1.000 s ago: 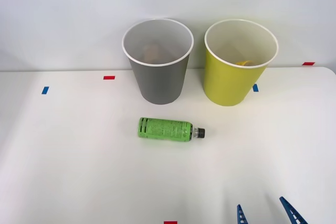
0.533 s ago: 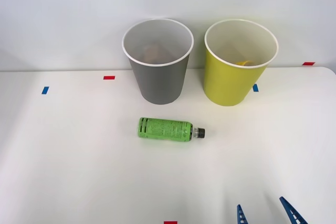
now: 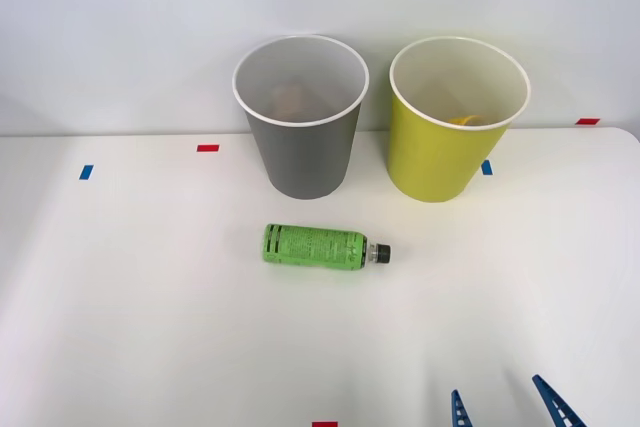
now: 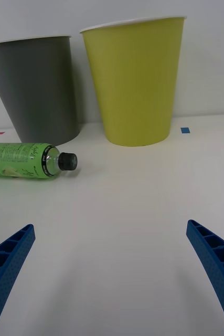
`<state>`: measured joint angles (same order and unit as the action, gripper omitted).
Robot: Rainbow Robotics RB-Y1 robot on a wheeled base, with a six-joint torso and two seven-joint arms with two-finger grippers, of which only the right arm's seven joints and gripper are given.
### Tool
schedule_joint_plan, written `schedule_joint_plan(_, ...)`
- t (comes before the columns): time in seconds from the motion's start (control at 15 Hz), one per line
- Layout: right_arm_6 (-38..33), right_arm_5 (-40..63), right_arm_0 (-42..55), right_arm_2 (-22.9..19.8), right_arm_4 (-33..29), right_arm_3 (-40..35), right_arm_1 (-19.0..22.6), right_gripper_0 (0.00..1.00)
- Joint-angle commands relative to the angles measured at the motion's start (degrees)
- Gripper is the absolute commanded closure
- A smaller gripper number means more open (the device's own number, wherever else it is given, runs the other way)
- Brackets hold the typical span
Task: Put cans in the gray bin, plastic bottles in the light green bin
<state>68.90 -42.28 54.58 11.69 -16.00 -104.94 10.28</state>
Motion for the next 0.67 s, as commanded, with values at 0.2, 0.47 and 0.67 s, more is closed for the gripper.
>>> schedule_joint_plan(0.2,0.00,0.00,0.00,0.00,0.00,0.00,0.00,0.00)
schedule_joint_plan(0.47,0.00,0.00,0.00,0.00,0.00,0.00,0.00,0.00)
schedule_joint_plan(0.67,0.00,0.00,0.00,0.00,0.00,0.00,0.00,0.00)
